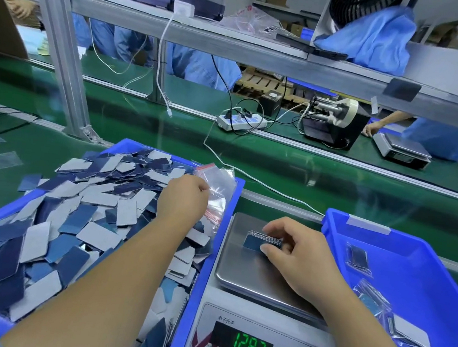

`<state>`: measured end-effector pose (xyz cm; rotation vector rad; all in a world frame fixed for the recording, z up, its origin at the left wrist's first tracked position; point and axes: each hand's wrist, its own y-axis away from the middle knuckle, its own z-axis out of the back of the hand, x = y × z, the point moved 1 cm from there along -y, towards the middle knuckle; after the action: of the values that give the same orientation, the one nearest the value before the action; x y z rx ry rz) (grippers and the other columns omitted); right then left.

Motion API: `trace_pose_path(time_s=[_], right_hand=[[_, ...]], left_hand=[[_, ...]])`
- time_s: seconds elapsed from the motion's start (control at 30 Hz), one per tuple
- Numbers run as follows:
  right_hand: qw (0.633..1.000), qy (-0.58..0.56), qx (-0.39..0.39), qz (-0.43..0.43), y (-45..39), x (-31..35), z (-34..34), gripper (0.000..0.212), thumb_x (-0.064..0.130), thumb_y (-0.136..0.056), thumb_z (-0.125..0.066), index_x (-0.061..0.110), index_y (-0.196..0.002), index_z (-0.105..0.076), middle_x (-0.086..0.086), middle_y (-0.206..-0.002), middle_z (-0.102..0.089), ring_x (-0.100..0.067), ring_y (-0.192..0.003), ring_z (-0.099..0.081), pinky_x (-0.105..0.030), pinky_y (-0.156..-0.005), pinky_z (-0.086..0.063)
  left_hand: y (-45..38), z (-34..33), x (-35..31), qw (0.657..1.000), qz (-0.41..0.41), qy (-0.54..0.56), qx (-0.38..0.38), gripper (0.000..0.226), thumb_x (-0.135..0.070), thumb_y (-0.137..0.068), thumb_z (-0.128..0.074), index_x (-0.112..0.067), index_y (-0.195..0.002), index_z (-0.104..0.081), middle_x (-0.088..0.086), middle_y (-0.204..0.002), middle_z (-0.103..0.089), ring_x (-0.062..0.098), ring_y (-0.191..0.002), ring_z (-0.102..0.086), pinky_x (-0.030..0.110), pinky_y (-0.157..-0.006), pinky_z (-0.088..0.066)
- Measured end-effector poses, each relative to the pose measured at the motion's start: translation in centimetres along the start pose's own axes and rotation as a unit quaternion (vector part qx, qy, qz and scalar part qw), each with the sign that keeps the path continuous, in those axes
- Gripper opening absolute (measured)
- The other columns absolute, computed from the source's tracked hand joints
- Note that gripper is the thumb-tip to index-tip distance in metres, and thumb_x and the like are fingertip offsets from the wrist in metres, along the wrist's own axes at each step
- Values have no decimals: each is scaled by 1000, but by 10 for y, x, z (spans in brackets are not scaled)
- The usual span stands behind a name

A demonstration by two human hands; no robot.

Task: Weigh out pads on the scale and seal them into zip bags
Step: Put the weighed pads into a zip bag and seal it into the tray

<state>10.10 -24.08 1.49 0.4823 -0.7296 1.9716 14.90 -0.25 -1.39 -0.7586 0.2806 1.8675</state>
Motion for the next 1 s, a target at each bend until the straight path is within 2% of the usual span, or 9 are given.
trace_pose_path(time_s=[0.1,0.17,0.27,0.33,0.43,0.57,0.7,0.83,1.0], right_hand=[[1000,8,-1,3,0,0,-1,34,14,-82,-77,43,-84,-60,41,-64,-54,-3,-59,-49,-8,-61,-39],[1000,0,-4,-2,-1,-2,-1,34,14,-81,-77,45,-83,-61,37,-70,-59,-4,-57,-48,-9,-61,-40],[996,-76,-32,-36,-2,-8,2,31,15,-82,-77,44,-88,-68,25,-71,-62,-3,-56,-45,-10,-59,-41],[984,-162,-44,-68,-4,-11,5,26,16,-82,-78,40,-90,-74,17,-67,-62,-4,-57,-46,-12,-57,-41],[931,-346,-27,-110,-4,-9,7,15,19,-76,-74,31,-85,-74,6,-68,-63,-10,-51,-45,-20,-47,-39],[885,-440,-32,-145,-3,-7,9,14,4,-91,-65,18,-89,-65,-3,-74,-61,-13,-46,-44,-20,-42,-35],[879,-452,-39,-144,-3,-2,10,9,0,-95,-57,10,-94,-57,-3,-71,-60,-13,-45,-44,-20,-41,-33],[881,-453,-57,-126,-3,-2,12,11,0,-94,-58,10,-93,-58,-6,-71,-60,-13,-45,-44,-20,-42,-32],[893,-438,-43,-96,-2,-4,9,16,-3,-93,-60,13,-94,-62,-7,-76,-65,-15,-47,-43,-21,-44,-34]], left_hand=[[1,4,-1,1000,0,-3,-12,27,-18,-95,-47,-21,-93,-74,7,-86,-70,28,-76,-54,31,-55,-38],[2,9,-3,999,-8,7,-35,24,-17,-94,-49,-15,-83,-69,8,-76,-67,28,-71,-52,35,-56,-42],[8,20,-13,993,-51,93,-60,21,-19,-91,-55,-20,-73,-66,-4,-67,-61,17,-66,-54,28,-60,-45],[16,27,-23,973,-67,222,-7,18,-22,-91,-64,-30,-76,-68,-14,-71,-65,0,-68,-59,19,-63,-47],[34,24,-37,929,-96,342,99,17,-15,-88,-68,-26,-76,-73,-15,-69,-68,-2,-61,-57,11,-60,-47],[52,14,-52,905,-138,353,192,18,-12,-90,-67,-23,-77,-71,-9,-69,-65,4,-62,-55,15,-59,-45],[57,11,-56,878,-140,399,223,23,-6,-92,-65,-23,-77,-68,-6,-72,-69,3,-64,-56,14,-59,-44],[59,13,-56,853,-143,431,256,6,-18,-81,-73,-19,-81,-67,-10,-69,-66,1,-60,-56,13,-58,-43],[60,9,-52,890,-162,333,267,16,-13,-77,-85,-21,-75,-71,-14,-64,-63,2,-61,-55,13,-60,-43]])
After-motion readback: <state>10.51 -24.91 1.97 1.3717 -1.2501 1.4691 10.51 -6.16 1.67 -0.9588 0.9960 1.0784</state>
